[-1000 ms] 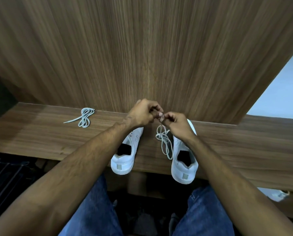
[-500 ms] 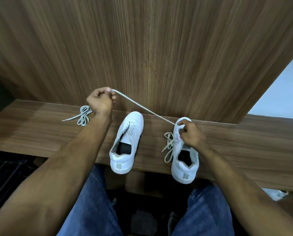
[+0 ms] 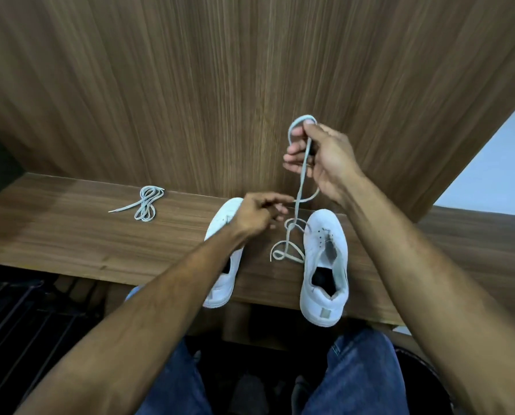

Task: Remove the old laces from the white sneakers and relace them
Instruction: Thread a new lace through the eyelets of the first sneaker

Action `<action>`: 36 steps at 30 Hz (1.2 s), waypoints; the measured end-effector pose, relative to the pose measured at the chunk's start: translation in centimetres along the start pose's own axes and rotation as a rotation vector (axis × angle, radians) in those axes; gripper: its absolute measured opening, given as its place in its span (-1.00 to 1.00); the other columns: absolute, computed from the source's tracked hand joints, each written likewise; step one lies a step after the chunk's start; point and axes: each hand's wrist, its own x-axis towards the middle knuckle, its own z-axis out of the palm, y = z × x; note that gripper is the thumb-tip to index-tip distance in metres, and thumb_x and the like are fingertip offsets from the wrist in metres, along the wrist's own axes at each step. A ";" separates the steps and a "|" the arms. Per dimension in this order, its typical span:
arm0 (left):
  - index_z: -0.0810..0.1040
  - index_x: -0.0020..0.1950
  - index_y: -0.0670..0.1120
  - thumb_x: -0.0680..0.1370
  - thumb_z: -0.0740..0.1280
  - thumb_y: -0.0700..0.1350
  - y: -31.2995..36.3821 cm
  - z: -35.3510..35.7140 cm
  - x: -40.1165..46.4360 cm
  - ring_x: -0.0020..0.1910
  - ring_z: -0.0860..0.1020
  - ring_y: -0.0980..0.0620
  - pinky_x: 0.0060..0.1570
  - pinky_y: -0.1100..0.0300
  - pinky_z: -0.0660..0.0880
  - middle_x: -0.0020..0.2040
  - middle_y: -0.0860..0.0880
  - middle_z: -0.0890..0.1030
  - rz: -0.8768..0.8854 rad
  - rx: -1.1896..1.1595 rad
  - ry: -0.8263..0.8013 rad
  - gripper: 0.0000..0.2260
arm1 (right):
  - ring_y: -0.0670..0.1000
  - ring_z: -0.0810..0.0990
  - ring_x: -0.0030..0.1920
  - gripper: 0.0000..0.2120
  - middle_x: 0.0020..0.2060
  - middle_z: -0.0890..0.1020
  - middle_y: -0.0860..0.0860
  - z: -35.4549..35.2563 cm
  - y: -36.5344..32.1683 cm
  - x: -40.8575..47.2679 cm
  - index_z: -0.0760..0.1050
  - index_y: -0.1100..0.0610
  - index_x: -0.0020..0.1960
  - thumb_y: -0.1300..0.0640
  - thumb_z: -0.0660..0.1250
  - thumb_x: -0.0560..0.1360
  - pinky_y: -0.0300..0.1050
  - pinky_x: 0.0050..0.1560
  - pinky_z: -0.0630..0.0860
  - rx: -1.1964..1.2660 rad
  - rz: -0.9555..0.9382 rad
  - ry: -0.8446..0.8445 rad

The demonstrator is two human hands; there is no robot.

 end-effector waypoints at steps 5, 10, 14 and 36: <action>0.59 -0.04 -0.41 0.53 0.37 -0.30 0.3 1.8 0.5 -0.27 0.51 -0.04 -0.20 0.08 0.54 -0.29 -0.19 0.57 0.177 0.237 -0.130 -0.85 | 0.00 0.59 -0.44 -0.77 -0.46 0.57 0.03 1.0 -0.3 -0.6 0.52 0.15 -0.13 0.07 0.20 0.62 -0.02 -0.19 0.62 -0.003 -0.022 -0.035; 0.56 -0.27 -0.23 0.56 0.33 -0.16 -2.6 -1.3 0.6 -0.23 0.50 -0.06 -0.25 0.15 0.32 -0.29 -0.13 0.50 0.146 0.615 0.011 -0.77 | -0.09 0.21 -0.64 -0.84 -0.62 0.34 -0.04 -1.0 0.7 -0.6 0.50 0.14 -0.20 0.19 0.25 0.55 -0.32 -0.57 0.18 0.016 -0.113 0.216; 0.64 -0.17 -0.21 0.53 0.22 0.02 -6.0 -4.7 0.4 -0.10 0.60 -0.14 -0.02 0.02 0.51 -0.16 -0.16 0.66 -0.057 0.754 0.037 -0.66 | -0.13 0.21 -0.65 -0.82 -0.64 0.32 -0.09 -4.1 0.1 -0.1 0.52 0.10 -0.26 0.14 0.30 0.51 -0.31 -0.62 0.09 -0.086 -0.219 0.418; 0.57 -0.25 -0.09 0.57 0.35 -0.16 -0.5 -6.3 1.0 -0.48 0.52 0.25 -0.37 0.39 0.44 -0.39 -0.02 0.59 0.019 0.606 -0.094 -0.82 | 0.00 0.55 -0.41 -0.75 -0.38 0.57 0.10 -5.7 10.7 0.3 0.53 0.22 -0.32 0.26 0.31 0.54 -0.36 -0.49 0.42 -0.572 0.293 0.151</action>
